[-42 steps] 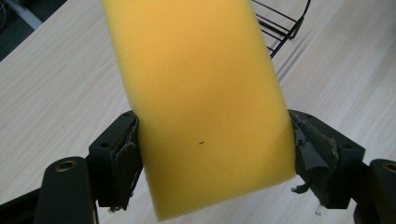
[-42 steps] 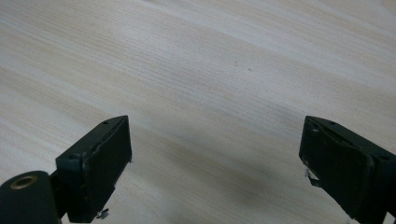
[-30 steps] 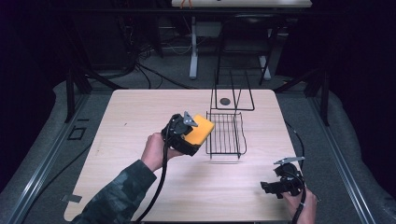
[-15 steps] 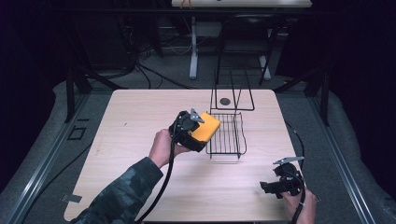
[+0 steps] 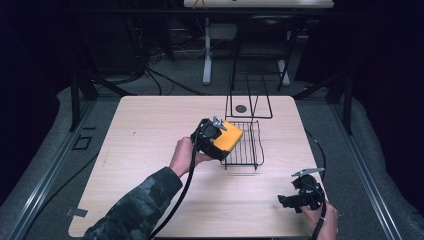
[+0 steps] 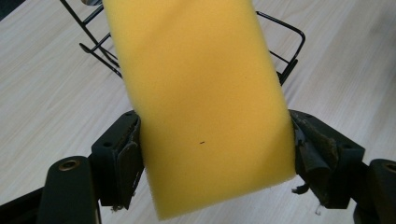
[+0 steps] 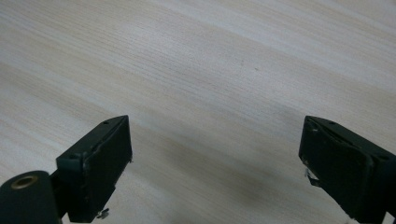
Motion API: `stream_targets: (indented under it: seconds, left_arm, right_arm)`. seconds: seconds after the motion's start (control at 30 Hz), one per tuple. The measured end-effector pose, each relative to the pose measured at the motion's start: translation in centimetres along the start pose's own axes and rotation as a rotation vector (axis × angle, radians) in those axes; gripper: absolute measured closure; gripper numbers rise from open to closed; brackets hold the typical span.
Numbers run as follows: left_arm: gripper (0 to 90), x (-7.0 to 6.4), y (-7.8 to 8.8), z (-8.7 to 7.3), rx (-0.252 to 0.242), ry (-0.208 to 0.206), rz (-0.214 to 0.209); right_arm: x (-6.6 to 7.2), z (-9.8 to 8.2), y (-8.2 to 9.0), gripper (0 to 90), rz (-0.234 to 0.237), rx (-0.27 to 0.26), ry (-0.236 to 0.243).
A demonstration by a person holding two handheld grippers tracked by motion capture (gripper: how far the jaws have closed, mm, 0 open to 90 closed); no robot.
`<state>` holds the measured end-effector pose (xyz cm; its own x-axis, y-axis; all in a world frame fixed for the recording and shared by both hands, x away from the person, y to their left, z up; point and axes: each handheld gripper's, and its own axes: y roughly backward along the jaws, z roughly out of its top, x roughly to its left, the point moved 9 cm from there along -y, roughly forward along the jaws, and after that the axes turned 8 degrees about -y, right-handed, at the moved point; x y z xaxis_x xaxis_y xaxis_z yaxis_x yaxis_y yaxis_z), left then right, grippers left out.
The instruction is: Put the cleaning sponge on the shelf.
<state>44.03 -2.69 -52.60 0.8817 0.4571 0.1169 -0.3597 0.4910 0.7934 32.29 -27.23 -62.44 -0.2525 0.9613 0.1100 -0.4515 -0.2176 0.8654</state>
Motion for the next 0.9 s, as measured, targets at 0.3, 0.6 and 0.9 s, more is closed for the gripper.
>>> stream_targets:
  seconds: [0.3,0.6,0.9]
  left_arm:
    - [24.6,-0.1,-2.6,0.7,-0.011,0.047,-0.015]
    - [24.6,-0.1,-4.9,1.5,-0.012,0.081,0.005]
    - [24.6,-0.6,-6.8,2.2,0.003,0.105,0.028]
  right_arm:
    - [0.0,0.0,0.0,9.0,0.000,0.001,0.000]
    - [0.1,0.0,0.0,9.1,0.002,0.000,0.005]
    - [0.2,0.0,0.0,9.1,0.009,-0.001,0.005]
